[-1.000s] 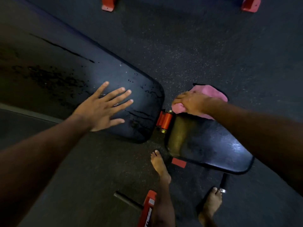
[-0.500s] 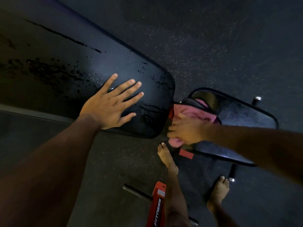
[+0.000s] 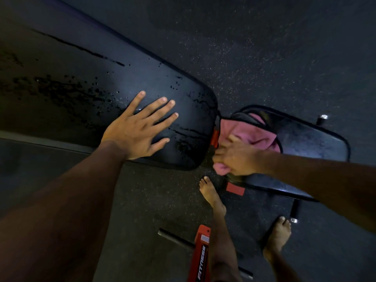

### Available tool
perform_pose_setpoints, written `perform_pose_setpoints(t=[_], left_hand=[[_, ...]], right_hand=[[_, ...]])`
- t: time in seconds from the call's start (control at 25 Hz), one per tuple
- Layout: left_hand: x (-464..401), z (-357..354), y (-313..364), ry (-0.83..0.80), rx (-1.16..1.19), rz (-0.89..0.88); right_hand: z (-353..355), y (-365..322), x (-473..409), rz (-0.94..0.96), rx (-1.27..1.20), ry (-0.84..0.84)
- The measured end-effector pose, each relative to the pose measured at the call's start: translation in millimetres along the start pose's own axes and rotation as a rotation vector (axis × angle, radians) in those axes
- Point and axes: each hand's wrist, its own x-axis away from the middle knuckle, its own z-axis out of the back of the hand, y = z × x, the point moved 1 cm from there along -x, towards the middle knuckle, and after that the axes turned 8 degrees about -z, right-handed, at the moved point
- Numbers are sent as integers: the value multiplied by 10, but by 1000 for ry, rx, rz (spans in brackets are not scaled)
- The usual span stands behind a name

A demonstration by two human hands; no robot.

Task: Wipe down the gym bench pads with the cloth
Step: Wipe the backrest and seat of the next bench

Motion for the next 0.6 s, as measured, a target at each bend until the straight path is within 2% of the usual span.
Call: perform_pose_setpoints(t=[0.12,0.24,0.36,0.44,0.6], left_hand=[[-14,0,5,5,6,-7],[3,2,21,-5,4,4],[-18,23,17,-11,-8,-2],[-17,31,-1,-6,14,-1],[-1,76,65,30,70,28]], right_hand=[[-198,-246,57,147,-149,15],[-257,-423,124,140,-378,34],[-201,-565,304,-28,-803,287],[-161,-601,483,-187,-999,430],[-450,-738,995,-398,-1162,361]])
